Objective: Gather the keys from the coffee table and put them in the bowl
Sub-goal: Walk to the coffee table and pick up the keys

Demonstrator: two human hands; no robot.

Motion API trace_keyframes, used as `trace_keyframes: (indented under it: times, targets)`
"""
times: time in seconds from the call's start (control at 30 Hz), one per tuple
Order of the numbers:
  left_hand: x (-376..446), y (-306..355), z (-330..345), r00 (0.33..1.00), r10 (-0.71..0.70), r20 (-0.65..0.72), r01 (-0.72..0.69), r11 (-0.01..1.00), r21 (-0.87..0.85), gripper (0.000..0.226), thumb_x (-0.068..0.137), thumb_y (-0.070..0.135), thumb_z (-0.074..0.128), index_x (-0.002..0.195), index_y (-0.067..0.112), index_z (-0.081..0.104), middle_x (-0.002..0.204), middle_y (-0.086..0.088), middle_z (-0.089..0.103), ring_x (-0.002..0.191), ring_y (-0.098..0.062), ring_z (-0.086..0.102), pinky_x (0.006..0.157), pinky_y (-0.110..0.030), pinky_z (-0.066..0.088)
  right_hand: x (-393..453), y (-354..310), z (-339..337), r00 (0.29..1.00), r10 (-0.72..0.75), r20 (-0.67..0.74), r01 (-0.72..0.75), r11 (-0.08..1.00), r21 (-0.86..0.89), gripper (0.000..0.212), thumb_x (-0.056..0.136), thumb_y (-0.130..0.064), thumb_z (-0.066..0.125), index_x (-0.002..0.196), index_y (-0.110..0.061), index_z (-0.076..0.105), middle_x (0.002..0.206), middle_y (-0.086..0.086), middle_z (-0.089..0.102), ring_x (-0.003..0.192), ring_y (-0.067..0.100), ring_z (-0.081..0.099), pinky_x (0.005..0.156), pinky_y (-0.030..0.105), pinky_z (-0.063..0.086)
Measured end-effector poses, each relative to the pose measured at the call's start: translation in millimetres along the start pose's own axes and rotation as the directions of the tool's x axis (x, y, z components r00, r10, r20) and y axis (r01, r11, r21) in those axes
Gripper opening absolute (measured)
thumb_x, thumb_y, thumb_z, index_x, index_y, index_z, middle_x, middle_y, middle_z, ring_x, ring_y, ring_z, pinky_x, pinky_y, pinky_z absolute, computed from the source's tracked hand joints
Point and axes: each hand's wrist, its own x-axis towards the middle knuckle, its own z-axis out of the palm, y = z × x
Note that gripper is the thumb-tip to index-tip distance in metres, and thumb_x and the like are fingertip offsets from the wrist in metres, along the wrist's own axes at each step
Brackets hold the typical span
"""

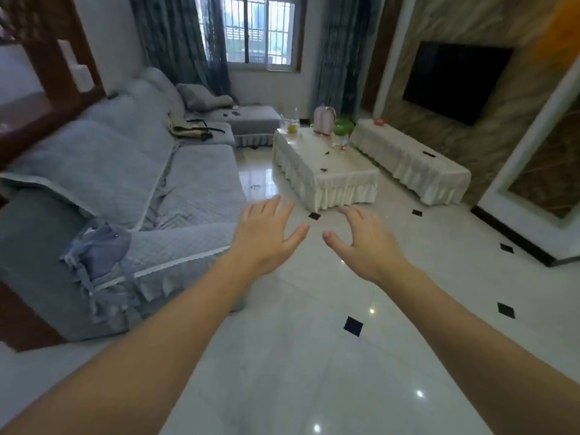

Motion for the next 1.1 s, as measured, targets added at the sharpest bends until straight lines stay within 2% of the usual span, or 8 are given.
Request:
trace_keyframes:
  times: [0.07, 0.17, 0.3, 0.43, 0.63, 0.8, 0.97, 1.1]
  targets:
    - [28.4, 7.9, 7.8, 0.999, 0.026, -0.027, -0.028, 0.998, -0.058, 0.060, 0.095, 0.057, 0.033, 0.140, 0.019, 0.043, 0.145, -0.008, 0.045, 0.133, -0.026, 0.038, 0.107, -0.040, 0.026, 16.3, 20.1, -5.9, 0.998, 0.048, -0.038, -0.047, 0.998, 0.035, 0.064, 0.091, -0.057, 0.046, 0.142, -0.018, 0.041, 0.144, 0.002, 0.047, 0.132, 0.021, 0.039, 0.104, 0.039, 0.037]
    - [73.3, 22.0, 28.9, 0.996, 0.086, -0.038, -0.087, 0.995, -0.043, 0.060, 0.094, 0.058, 0.029, 0.136, 0.019, 0.048, 0.138, -0.005, 0.052, 0.126, -0.024, 0.044, 0.102, -0.039, 0.031, 45.5, 57.2, -6.4, 0.992, 0.105, -0.067, -0.103, 0.994, 0.028, 0.062, 0.091, -0.057, 0.047, 0.140, -0.020, 0.042, 0.142, 0.001, 0.048, 0.130, 0.021, 0.041, 0.103, 0.038, 0.037]
    - [140.8, 40.7, 65.1, 0.986, 0.162, -0.048, -0.164, 0.986, -0.032, 0.057, 0.093, 0.056, 0.029, 0.132, 0.020, 0.050, 0.133, -0.002, 0.056, 0.122, -0.022, 0.049, 0.100, -0.039, 0.033, 89.9, 111.4, 1.9, 0.985, 0.148, -0.086, -0.142, 0.987, 0.072, 0.062, 0.090, -0.057, 0.048, 0.139, -0.020, 0.044, 0.140, 0.001, 0.050, 0.128, 0.020, 0.043, 0.099, 0.036, 0.037]
    - [206.1, 58.8, 108.7, 0.985, 0.172, -0.017, -0.172, 0.985, -0.003, 0.053, 0.095, 0.054, 0.031, 0.129, 0.019, 0.053, 0.129, -0.001, 0.059, 0.118, -0.021, 0.051, 0.097, -0.038, 0.034, 139.1, 172.8, 14.9, 0.978, 0.185, -0.096, -0.172, 0.977, 0.126, 0.062, 0.090, -0.056, 0.048, 0.138, -0.017, 0.046, 0.139, 0.003, 0.051, 0.127, 0.022, 0.044, 0.098, 0.034, 0.035]
    - [300.2, 73.1, 144.7, 0.994, 0.109, -0.013, -0.109, 0.993, 0.038, 0.062, 0.091, 0.059, 0.021, 0.121, 0.019, 0.056, 0.122, 0.000, 0.061, 0.112, -0.021, 0.052, 0.092, -0.037, 0.034, 227.3, 247.0, 16.5, 0.980, 0.192, -0.043, -0.183, 0.971, 0.151, 0.064, 0.091, -0.057, 0.047, 0.140, -0.016, 0.045, 0.141, 0.004, 0.049, 0.130, 0.024, 0.041, 0.103, 0.037, 0.035]
    - [359.0, 65.3, 164.9, 1.000, -0.017, -0.003, 0.017, 0.997, 0.077, 0.061, 0.093, 0.061, 0.028, 0.132, 0.019, 0.050, 0.135, -0.004, 0.053, 0.122, -0.025, 0.047, 0.098, -0.040, 0.031, 296.2, 272.8, 18.2, 0.988, 0.156, -0.015, -0.152, 0.975, 0.160, 0.064, 0.091, -0.057, 0.046, 0.142, -0.017, 0.043, 0.143, 0.005, 0.048, 0.133, 0.023, 0.038, 0.104, 0.037, 0.033]
    - [424.7, 48.0, 190.6, 0.995, -0.092, -0.030, 0.092, 0.996, 0.017, 0.061, 0.092, 0.061, 0.027, 0.128, 0.019, 0.053, 0.131, -0.004, 0.056, 0.120, -0.025, 0.049, 0.097, -0.040, 0.033, 366.3, 299.2, 27.4, 0.994, 0.108, -0.022, -0.103, 0.983, 0.154, 0.064, 0.092, -0.057, 0.047, 0.141, -0.016, 0.044, 0.143, 0.005, 0.049, 0.133, 0.023, 0.039, 0.106, 0.038, 0.034]
    - [475.5, 27.7, 222.8, 0.995, -0.087, -0.041, 0.089, 0.996, 0.030, 0.064, 0.091, 0.063, 0.023, 0.131, 0.020, 0.051, 0.131, -0.002, 0.056, 0.119, -0.023, 0.050, 0.095, -0.040, 0.036, 424.4, 318.6, 49.6, 0.995, 0.101, -0.016, -0.097, 0.984, 0.152, 0.064, 0.092, -0.057, 0.048, 0.140, -0.016, 0.045, 0.143, 0.005, 0.050, 0.133, 0.023, 0.040, 0.106, 0.039, 0.036]
